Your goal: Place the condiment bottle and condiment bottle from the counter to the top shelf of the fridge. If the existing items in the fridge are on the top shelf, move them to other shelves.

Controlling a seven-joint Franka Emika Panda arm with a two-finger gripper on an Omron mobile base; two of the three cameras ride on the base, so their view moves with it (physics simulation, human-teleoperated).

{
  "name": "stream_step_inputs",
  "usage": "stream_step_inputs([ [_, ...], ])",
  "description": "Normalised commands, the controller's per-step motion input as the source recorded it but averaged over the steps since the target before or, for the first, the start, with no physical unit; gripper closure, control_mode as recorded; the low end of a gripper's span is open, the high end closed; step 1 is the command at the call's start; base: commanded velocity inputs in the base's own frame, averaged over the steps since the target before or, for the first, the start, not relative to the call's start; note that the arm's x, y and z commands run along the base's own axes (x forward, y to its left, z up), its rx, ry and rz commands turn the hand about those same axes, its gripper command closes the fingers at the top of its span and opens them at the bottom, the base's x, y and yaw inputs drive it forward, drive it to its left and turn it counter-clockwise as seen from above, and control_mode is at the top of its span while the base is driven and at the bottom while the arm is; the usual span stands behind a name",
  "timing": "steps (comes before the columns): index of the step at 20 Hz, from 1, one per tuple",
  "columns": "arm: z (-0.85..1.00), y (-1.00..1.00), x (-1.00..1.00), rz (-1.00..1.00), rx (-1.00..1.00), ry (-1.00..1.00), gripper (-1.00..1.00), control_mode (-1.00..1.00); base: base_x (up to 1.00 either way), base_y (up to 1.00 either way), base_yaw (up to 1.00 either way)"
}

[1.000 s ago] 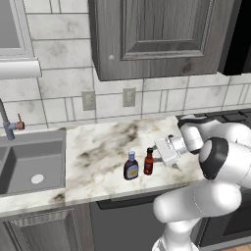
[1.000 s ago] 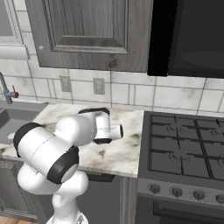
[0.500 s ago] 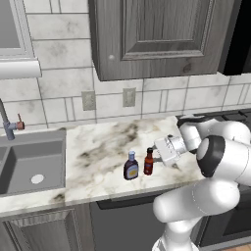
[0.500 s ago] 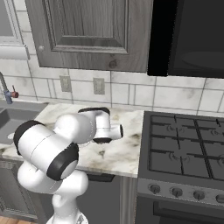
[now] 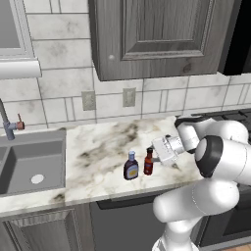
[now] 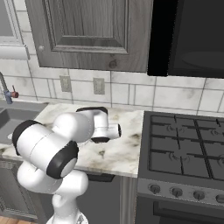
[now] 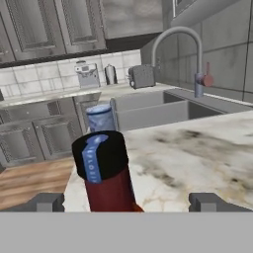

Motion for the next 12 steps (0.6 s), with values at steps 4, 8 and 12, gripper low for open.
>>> stream_step_inputs([
  [4,0.00,0.09,0.00,0.00,0.00,0.00,-1.00,-1.00,0.00,0.00,0.00],
  [8,0.00,0.10,0.00,0.00,0.00,0.00,-1.00,-1.00,0.00,0.00,0.00],
  [12,0.00,0.06,0.00,0.00,0.00,0.00,1.00,-1.00,0.00,0.00,0.00],
])
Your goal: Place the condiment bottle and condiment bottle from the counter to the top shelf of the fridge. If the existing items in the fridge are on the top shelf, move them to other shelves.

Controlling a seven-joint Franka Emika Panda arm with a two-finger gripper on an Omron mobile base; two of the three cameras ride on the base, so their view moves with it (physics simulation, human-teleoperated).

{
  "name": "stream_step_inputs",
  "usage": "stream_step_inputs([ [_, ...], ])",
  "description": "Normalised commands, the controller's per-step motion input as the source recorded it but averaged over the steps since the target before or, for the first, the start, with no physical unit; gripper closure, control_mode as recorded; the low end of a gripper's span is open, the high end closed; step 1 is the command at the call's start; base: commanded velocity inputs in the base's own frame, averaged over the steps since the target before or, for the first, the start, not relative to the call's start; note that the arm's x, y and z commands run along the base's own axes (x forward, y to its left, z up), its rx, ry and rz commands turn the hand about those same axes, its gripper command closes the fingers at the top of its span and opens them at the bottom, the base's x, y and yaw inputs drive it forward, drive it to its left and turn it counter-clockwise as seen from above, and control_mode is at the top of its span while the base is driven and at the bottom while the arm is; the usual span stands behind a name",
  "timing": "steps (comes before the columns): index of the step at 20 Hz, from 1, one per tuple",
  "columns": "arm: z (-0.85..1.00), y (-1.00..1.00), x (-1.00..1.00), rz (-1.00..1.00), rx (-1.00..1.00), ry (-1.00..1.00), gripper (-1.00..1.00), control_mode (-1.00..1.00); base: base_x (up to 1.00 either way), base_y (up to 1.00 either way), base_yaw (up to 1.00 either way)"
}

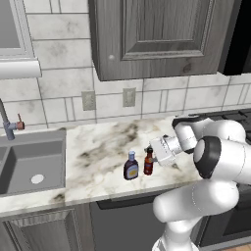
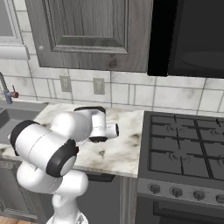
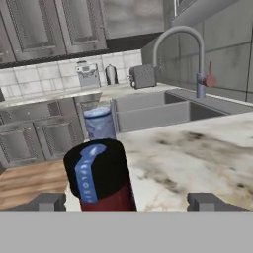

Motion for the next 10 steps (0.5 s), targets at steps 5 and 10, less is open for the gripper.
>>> stream_step_inputs([
  [5,0.00,0.00,0.00,0.00,0.00,0.01,1.00,-1.00,0.00,0.00,0.00],
  [10,0.00,0.00,0.00,0.00,0.00,0.00,1.00,-1.00,0.00,0.00,0.00],
])
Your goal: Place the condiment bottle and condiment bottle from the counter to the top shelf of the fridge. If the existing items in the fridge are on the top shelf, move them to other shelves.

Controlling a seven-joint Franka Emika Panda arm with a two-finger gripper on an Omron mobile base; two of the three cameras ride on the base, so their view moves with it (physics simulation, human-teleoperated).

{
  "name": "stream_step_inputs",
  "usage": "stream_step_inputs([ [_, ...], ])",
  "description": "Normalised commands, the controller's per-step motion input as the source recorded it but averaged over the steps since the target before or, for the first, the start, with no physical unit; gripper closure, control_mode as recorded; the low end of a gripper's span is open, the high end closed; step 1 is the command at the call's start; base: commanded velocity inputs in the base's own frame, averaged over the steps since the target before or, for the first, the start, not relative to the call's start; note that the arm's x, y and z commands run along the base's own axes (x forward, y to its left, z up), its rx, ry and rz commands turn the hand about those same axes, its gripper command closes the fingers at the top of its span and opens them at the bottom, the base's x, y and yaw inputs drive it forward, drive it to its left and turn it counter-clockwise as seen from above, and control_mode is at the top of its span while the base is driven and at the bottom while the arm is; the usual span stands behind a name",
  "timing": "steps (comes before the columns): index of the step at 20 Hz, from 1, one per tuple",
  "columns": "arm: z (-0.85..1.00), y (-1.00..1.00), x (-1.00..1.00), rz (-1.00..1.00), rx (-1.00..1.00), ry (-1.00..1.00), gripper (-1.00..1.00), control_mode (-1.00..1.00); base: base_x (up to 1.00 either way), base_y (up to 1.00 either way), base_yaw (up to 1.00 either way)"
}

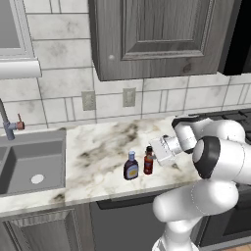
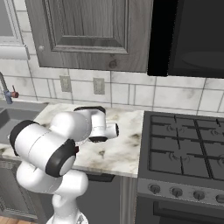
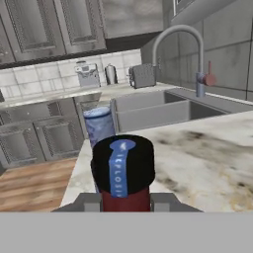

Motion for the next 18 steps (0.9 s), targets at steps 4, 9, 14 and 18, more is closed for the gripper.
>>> stream_step_inputs([
  [4,0.18,-0.01,-0.12,0.00,0.00,-0.04,1.00,-1.00,0.00,0.00,0.00],
  [9,0.87,-0.12,-0.52,0.00,0.01,-0.20,1.00,-1.00,0.00,0.00,0.00],
  [14,1.00,0.00,-0.56,-0.01,0.00,-0.21,1.00,-1.00,0.00,0.00,0.00],
  [18,1.00,0.00,-0.65,-0.01,0.00,-0.21,1.00,-1.00,0.00,0.00,0.00],
])
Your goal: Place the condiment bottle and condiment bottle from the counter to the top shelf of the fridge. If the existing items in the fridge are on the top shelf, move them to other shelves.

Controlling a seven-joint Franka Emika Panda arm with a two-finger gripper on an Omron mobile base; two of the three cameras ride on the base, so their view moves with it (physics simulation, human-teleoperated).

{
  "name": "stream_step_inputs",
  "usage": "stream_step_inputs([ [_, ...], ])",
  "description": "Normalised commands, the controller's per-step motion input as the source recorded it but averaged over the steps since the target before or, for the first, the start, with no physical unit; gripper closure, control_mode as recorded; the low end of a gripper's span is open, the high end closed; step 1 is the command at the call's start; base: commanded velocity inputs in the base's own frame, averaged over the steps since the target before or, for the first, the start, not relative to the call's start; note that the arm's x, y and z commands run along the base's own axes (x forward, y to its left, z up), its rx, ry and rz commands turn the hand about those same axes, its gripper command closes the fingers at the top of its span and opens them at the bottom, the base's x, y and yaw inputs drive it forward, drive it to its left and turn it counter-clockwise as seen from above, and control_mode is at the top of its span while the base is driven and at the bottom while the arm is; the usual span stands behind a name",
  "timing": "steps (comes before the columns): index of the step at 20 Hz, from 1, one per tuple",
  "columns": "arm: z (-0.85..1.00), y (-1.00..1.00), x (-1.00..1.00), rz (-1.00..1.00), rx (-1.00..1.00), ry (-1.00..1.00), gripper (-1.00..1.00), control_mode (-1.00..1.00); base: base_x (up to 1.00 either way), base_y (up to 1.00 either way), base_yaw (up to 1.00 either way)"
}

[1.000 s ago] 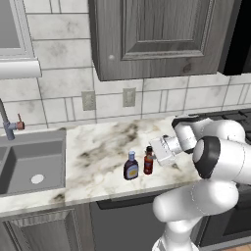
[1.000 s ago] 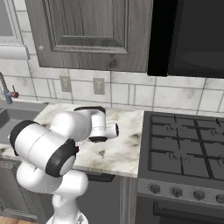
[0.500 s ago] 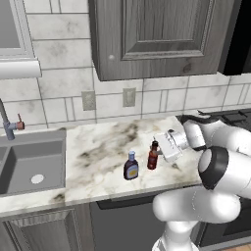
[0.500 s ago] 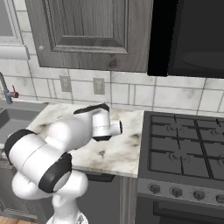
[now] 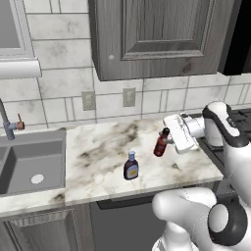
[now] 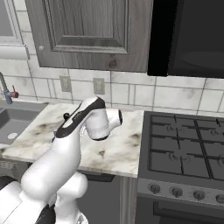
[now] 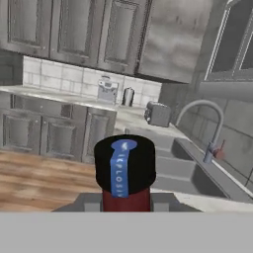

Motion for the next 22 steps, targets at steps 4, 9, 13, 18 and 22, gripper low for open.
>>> stream_step_inputs([
  [4,1.00,-0.03,-0.71,-0.04,0.00,-0.17,1.00,-1.00,0.00,0.00,0.00],
  [9,1.00,-0.11,-0.78,-0.07,0.00,-0.04,1.00,-1.00,0.00,0.00,0.00],
  [13,1.00,-0.02,-0.70,-0.09,0.00,0.02,1.00,-1.00,0.00,0.00,0.00],
  [18,1.00,0.00,-0.71,-0.11,0.00,0.08,1.00,-1.00,0.00,0.00,0.00],
  [22,0.58,0.00,-0.75,-0.10,0.00,0.05,1.00,-1.00,0.00,0.00,0.00],
])
